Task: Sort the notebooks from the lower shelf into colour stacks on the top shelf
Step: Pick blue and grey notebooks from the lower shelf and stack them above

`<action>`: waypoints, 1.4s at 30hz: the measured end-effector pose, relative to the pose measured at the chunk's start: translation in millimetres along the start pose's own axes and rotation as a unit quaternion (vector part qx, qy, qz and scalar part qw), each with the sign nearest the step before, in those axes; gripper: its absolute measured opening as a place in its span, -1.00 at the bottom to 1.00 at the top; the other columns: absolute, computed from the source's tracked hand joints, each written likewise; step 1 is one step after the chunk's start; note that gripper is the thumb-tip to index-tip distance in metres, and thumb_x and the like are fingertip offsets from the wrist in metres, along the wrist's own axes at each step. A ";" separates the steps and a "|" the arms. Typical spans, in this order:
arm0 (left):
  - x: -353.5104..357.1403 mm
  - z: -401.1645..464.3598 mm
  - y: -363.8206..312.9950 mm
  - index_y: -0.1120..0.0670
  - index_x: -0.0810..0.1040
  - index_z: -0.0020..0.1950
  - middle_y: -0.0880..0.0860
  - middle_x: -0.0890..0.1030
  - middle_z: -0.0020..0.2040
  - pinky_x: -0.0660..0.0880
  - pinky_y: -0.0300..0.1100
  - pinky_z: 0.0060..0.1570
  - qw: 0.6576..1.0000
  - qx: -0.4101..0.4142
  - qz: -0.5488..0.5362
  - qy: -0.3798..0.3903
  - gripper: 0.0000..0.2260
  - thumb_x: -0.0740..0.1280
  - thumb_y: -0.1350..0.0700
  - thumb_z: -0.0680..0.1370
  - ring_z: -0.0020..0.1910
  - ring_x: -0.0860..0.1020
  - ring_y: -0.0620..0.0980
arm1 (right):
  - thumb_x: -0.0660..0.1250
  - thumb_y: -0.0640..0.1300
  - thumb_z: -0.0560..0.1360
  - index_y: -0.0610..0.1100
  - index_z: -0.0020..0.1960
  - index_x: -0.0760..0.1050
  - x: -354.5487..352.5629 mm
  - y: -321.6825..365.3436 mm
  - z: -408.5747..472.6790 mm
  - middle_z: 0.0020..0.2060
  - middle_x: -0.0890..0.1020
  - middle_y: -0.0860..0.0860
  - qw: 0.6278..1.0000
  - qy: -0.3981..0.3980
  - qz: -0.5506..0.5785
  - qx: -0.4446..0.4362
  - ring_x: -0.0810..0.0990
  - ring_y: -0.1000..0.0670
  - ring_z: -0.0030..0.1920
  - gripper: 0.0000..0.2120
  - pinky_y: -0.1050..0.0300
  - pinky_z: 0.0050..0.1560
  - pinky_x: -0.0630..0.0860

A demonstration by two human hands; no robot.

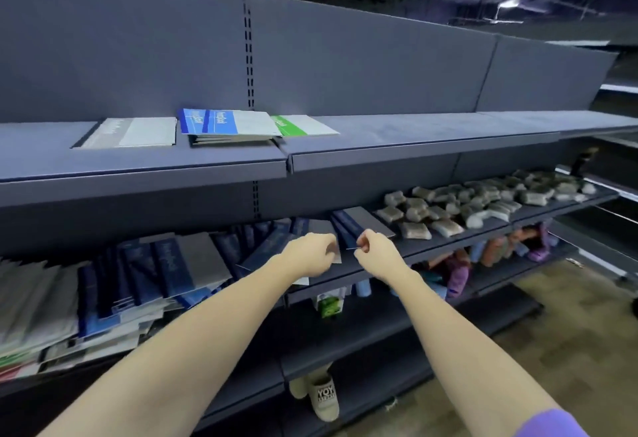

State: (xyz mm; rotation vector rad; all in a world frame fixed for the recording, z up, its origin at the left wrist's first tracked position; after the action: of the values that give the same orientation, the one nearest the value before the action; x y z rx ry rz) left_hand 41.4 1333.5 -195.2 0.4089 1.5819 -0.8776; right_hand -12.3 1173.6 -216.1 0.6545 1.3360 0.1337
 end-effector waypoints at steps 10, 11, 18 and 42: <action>66.6 18.8 26.9 0.04 0.45 0.39 0.06 0.50 0.37 0.45 -0.03 0.24 0.997 -0.077 -0.028 -0.001 -0.68 0.19 0.02 0.65 0.30 0.48 0.09 | 0.28 -0.09 0.56 -0.13 0.35 0.43 47.4 -54.9 35.3 0.24 0.52 -0.10 0.998 0.051 0.027 -0.005 0.51 -0.11 0.22 -0.63 0.01 0.21 0.47; 69.9 24.9 25.4 0.03 0.45 0.38 0.06 0.51 0.36 0.46 -0.02 0.23 0.996 -0.079 -0.027 -0.003 -0.68 0.19 0.02 0.65 0.29 0.49 0.09 | 0.27 -0.08 0.56 -0.13 0.36 0.43 48.4 -61.9 42.1 0.26 0.51 -0.10 0.998 0.053 0.020 -0.008 0.51 -0.12 0.23 -0.62 -0.01 0.22 0.47; 97.1 77.3 14.5 0.07 0.38 0.45 0.11 0.49 0.37 0.47 0.00 0.20 0.992 -0.122 -0.021 0.000 -0.63 0.18 0.00 0.66 0.29 0.48 0.16 | 0.26 -0.05 0.57 -0.14 0.34 0.44 51.7 -106.6 90.7 0.24 0.52 -0.14 0.995 0.059 -0.058 -0.051 0.48 -0.19 0.25 -0.62 -0.01 0.19 0.42; 164.9 157.5 -24.7 0.04 0.20 0.59 0.09 0.26 0.49 0.13 0.07 0.45 0.978 -0.195 0.078 0.006 -0.49 0.08 -0.12 0.68 0.43 0.21 0.22 | 0.26 -0.14 0.55 -0.23 0.22 0.56 66.0 -167.3 134.2 0.15 0.52 -0.23 0.973 0.046 -0.132 -0.184 0.47 -0.31 0.19 -0.70 -0.16 0.19 0.36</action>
State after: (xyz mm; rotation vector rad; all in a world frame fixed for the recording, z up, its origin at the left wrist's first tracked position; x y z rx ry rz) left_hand 96.2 1167.4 -343.6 0.2517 1.6628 -0.4305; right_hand 83.4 1018.2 -346.7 0.1579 1.4270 0.1919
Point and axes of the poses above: each hand's wrist, its own z-axis towards the middle knuckle, its own x-axis out of the palm, y = z × x, the point moved 5 cm from there along z, towards the middle knuckle
